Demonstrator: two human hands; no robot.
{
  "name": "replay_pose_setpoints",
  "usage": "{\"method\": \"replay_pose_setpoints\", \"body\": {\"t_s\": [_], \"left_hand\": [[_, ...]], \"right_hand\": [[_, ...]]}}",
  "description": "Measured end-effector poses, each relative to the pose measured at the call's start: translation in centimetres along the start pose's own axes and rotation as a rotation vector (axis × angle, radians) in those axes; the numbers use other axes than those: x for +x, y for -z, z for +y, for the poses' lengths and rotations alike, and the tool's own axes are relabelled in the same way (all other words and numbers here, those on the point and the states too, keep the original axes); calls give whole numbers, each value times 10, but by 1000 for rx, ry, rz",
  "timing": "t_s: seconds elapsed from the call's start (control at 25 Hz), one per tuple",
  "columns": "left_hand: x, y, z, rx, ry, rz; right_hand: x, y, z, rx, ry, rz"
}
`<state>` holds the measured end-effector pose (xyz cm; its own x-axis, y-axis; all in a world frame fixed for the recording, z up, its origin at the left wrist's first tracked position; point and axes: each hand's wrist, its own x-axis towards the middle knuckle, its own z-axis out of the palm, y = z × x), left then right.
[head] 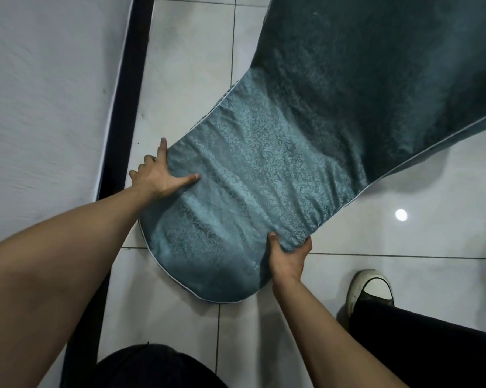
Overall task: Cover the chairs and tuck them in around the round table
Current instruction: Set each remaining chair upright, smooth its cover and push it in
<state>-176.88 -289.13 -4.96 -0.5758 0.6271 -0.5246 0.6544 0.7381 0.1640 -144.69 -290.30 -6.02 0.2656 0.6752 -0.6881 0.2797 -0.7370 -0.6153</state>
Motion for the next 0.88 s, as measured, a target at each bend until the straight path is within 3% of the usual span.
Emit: {"method": "replay_pose_setpoints", "body": {"t_s": [0.24,0.44,0.72,0.88], "left_hand": [[-15,0,0,-63,68,-4],[-56,35,-8,-327,142,11],[-173,106,2,-257,137,120],[-242,160,20,-129,132,150]], "right_hand": [[-2,10,-5,-33,-67,145],[-43,29,-21,-29,-104,152],[-142,92,-74,-54,-156,158],[-201,143,-115,-108,-92,213]]}}
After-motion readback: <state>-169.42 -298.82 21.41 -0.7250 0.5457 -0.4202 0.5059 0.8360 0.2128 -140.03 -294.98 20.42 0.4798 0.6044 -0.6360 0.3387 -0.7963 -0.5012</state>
